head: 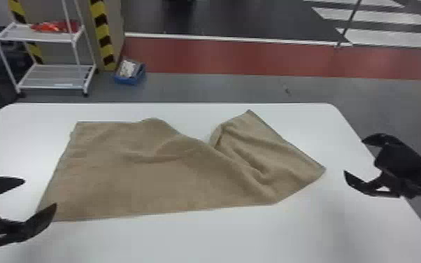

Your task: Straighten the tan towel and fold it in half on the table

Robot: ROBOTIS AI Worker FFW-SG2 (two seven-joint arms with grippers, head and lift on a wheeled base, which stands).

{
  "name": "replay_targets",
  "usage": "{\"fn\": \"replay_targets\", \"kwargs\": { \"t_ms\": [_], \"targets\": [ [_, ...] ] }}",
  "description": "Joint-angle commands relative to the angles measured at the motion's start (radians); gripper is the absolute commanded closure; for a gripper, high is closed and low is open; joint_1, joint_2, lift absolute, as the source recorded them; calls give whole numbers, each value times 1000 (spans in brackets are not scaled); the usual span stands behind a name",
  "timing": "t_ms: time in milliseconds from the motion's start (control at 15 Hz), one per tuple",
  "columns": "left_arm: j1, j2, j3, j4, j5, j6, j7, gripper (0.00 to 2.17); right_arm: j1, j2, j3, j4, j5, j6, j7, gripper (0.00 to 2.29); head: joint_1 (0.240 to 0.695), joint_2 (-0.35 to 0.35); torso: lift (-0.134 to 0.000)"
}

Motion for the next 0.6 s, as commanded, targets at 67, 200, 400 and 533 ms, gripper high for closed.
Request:
{"fn": "replay_targets", "kwargs": {
  "t_ms": [67,200,400,533],
  "targets": [
    [-14,28,0,9,-61,0,-38,147,-66,-33,57,91,73,-4,-1,191,695,-115,-123],
    [-43,56,-2,28,-108,6,-104,208,-89,-37,77,109,74,-4,9,194,695,-113,-123],
    [-54,114,-11,41,-147,43,-213,211,-103,-54,78,128,73,-4,12,198,695,-100,-123],
    [-57,131,-31,49,-179,46,-259,211,-117,-72,95,138,74,-4,25,198,695,-98,-123]
  ]
}}
